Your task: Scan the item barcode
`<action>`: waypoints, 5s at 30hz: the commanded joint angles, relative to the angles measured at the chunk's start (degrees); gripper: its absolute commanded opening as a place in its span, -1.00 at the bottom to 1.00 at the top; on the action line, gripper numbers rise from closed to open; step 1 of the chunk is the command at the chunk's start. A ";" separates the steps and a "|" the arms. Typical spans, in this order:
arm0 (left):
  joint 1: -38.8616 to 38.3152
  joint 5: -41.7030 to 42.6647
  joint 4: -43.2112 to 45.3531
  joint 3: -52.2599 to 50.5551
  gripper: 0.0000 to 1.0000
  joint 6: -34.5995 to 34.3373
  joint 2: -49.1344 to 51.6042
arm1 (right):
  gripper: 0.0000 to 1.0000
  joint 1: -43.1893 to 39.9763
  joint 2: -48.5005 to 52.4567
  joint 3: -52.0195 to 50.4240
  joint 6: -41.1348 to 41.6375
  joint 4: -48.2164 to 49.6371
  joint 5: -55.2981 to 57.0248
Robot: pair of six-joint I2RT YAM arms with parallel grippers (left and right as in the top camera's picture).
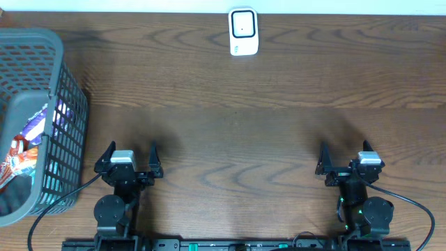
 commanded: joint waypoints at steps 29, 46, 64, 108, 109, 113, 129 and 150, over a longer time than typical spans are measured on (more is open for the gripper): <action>0.09 13.77 25.62 11.58 0.96 -33.97 3.61 | 0.99 -0.31 -0.37 -0.09 -0.66 -0.13 -0.31; 4.57 -19.21 -13.73 73.37 0.96 -20.81 50.66 | 0.99 -0.31 -0.37 -0.09 -0.66 -0.13 -0.33; 32.37 -2.08 -61.22 114.53 0.96 -24.76 89.68 | 0.99 -0.31 -0.37 -0.09 -0.68 -0.13 -0.31; 38.77 -0.74 -77.70 111.78 0.96 -55.25 115.19 | 0.98 -0.31 -0.37 -0.09 -0.66 -0.13 -0.33; 38.53 -0.79 -77.13 111.40 0.96 -55.25 115.27 | 0.99 -0.31 -0.37 -0.09 -0.66 -0.13 -0.33; 37.88 -0.76 -74.29 108.78 0.96 -55.23 115.25 | 0.99 -0.31 -0.37 -0.09 -0.66 -0.13 -0.33; 37.79 -6.36 -62.01 96.45 -0.39 -54.95 115.25 | 0.98 -0.31 -0.37 -0.09 -0.68 -0.13 -0.31; 39.01 -4.90 -52.76 101.61 -0.86 -54.80 76.96 | 0.98 -0.31 -0.37 -0.11 -0.66 -0.13 -0.33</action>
